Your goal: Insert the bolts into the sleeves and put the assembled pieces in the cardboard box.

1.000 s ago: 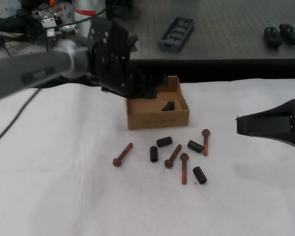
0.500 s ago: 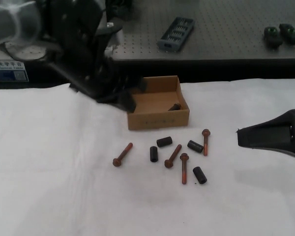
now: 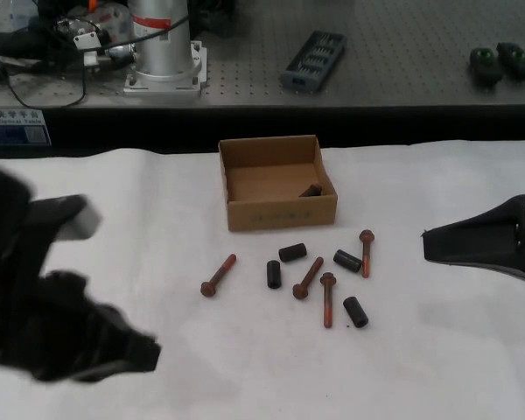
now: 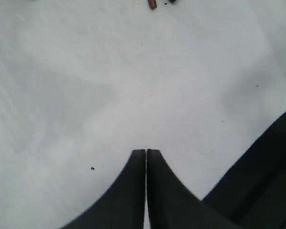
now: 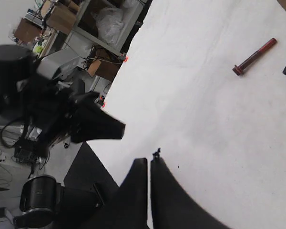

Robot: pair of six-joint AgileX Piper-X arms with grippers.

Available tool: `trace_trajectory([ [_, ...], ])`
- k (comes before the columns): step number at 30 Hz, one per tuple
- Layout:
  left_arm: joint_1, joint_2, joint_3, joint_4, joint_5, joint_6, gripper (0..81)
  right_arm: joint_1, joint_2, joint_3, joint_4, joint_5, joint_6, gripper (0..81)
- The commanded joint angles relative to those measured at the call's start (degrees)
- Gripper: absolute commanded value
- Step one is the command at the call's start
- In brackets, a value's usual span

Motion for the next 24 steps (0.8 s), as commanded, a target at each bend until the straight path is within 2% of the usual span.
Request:
trace_trajectory([
  [1, -0.08, -11.88, 5.49, -3.37, 0.45, -1.5, 0.7, -0.27, -0.37, -0.5, 0.91, 2.65, -0.01, 2.9],
  [6, -0.08, -19.96, 7.56, -5.42, -2.3, -1.38, 0.7, -0.01, -0.23, -0.5, 2.0, 11.23, -0.43, 2.9],
  [10, -0.08, -21.58, 7.56, -6.0, -5.07, -1.21, 0.7, 2.31, 0.76, -0.5, 2.0, 17.42, -1.73, 2.8],
  [13, -0.08, -21.57, 7.56, -7.28, -5.07, -1.21, 0.7, 4.88, 2.92, -0.5, 2.0, 20.67, -1.73, 2.8],
  [17, -0.08, -21.57, 7.56, -8.79, -5.07, -1.21, 0.7, 8.11, 7.8, -1.8, 2.56, 21.53, -0.42, 1.2],
  [19, -0.08, -21.57, 7.56, -8.8, -5.07, -1.21, 0.7, 9.39, 10.79, -3.51, 3.56, 22.96, -0.43, 8.6],
  [22, -0.08, -21.57, 7.56, -8.8, -5.07, -1.21, 0.7, 11.04, 15.24, -7.11, 5.18, 26.45, -1.65, 24.0],
  [24, -0.08, -21.57, 7.56, -8.8, -5.07, -1.21, 0.7, 11.7, 18.31, -10.26, 7.07, 29.28, -2.92, 27.5],
])
